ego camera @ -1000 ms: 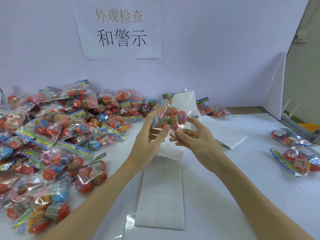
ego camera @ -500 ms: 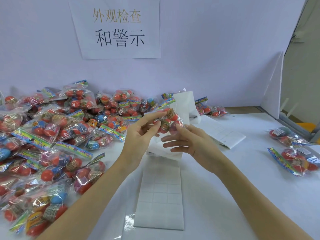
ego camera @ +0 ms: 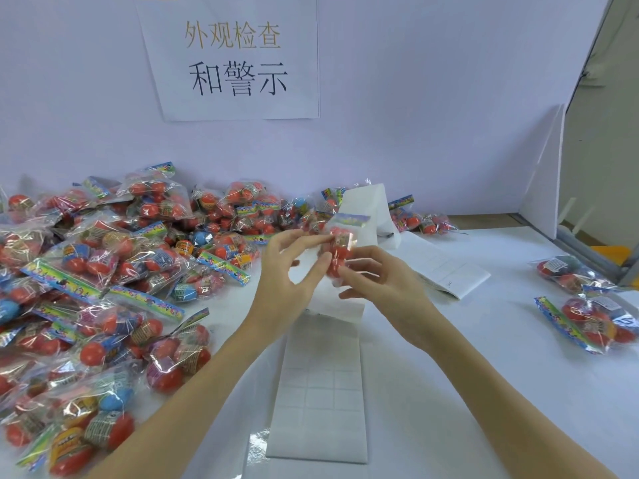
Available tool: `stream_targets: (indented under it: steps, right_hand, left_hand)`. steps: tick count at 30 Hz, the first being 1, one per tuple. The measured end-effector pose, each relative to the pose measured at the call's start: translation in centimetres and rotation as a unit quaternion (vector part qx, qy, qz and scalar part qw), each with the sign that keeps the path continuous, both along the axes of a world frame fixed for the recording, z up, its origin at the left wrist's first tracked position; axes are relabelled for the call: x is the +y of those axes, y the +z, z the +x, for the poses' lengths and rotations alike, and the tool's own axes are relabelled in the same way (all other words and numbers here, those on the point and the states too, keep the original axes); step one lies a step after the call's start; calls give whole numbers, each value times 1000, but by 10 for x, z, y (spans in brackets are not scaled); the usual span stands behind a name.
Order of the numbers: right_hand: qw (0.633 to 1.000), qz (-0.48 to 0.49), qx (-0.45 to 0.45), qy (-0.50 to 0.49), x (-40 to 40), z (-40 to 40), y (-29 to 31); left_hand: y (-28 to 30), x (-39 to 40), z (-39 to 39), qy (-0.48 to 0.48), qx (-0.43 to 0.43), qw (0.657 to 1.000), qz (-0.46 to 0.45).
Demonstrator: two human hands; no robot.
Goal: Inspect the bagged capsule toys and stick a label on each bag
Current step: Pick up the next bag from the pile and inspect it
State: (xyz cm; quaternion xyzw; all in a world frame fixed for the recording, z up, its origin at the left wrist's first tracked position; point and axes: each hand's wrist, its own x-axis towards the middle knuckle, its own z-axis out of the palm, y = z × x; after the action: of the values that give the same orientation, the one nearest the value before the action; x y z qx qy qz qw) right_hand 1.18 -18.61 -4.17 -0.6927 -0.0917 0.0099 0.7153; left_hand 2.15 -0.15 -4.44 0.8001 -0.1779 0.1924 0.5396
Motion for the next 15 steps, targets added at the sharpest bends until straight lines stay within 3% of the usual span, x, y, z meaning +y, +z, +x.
stream_targets:
  steps: [3,7,10,15]
  right_hand:
    - [995,-78,-52,-18,3,-2,-1]
    - [986,-79,-124,-76,4,-2,0]
    - [985,-71,-93,-126,0,0,1]
    - [998,-24,-17,-52,-1,1,2]
  left_hand:
    - [3,-4,-3,-109,90,987,-75]
    - [0,-7,-1,-120,133,963,-202]
    - [1,-2,5,-158,177,927,-289]
    - [-2,3,8,-111,139,970,-168]
